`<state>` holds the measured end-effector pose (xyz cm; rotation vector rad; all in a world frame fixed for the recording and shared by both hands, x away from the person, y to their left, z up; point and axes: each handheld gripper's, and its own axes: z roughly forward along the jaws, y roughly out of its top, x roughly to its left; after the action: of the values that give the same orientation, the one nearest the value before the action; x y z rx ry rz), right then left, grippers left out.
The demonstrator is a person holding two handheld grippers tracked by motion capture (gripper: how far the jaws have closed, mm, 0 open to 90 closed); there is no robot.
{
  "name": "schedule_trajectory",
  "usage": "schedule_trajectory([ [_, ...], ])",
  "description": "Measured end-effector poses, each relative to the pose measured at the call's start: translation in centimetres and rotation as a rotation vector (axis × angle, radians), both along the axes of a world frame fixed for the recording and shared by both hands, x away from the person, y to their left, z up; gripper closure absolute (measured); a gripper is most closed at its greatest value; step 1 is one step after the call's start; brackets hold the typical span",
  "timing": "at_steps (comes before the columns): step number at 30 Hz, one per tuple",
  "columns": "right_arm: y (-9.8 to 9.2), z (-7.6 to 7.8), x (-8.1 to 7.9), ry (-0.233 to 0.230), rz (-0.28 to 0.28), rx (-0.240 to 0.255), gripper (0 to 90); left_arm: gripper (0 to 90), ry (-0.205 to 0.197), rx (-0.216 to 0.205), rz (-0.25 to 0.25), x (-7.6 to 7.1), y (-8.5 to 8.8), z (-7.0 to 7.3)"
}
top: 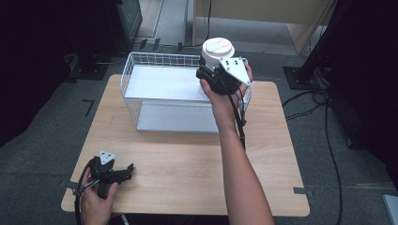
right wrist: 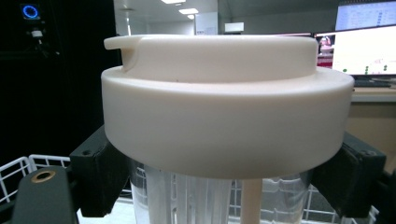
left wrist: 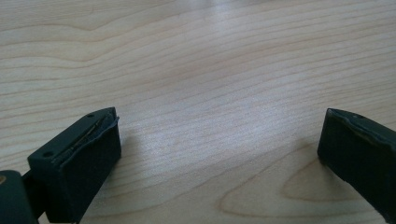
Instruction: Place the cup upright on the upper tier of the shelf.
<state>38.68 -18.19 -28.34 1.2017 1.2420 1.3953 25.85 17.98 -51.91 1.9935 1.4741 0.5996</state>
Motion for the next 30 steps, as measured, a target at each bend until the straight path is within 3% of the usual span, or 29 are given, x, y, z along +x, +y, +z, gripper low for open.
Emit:
schedule_trajectory([
  [4,0.26,0.00,0.55,0.003,-0.004,0.010,15.1,0.0,0.000,0.000,0.000,0.00,0.00,0.00],
  [16,0.81,-0.26,0.91,0.007,0.036,-0.052,14.7,0.0,0.001,0.000,0.000,0.00,0.00,0.01],
  [20,0.75,-0.21,0.87,0.014,0.038,-0.050,14.2,0.0,0.001,-0.001,0.001,0.00,-0.01,0.00],
  [24,0.59,-0.24,0.83,0.033,0.057,-0.039,1.0,0.0,0.001,0.000,0.000,0.00,0.00,0.01],
  [30,0.65,-0.82,0.27,0.044,0.062,-0.078,0.0,0.0,0.000,0.000,0.000,0.00,0.00,0.00],
])
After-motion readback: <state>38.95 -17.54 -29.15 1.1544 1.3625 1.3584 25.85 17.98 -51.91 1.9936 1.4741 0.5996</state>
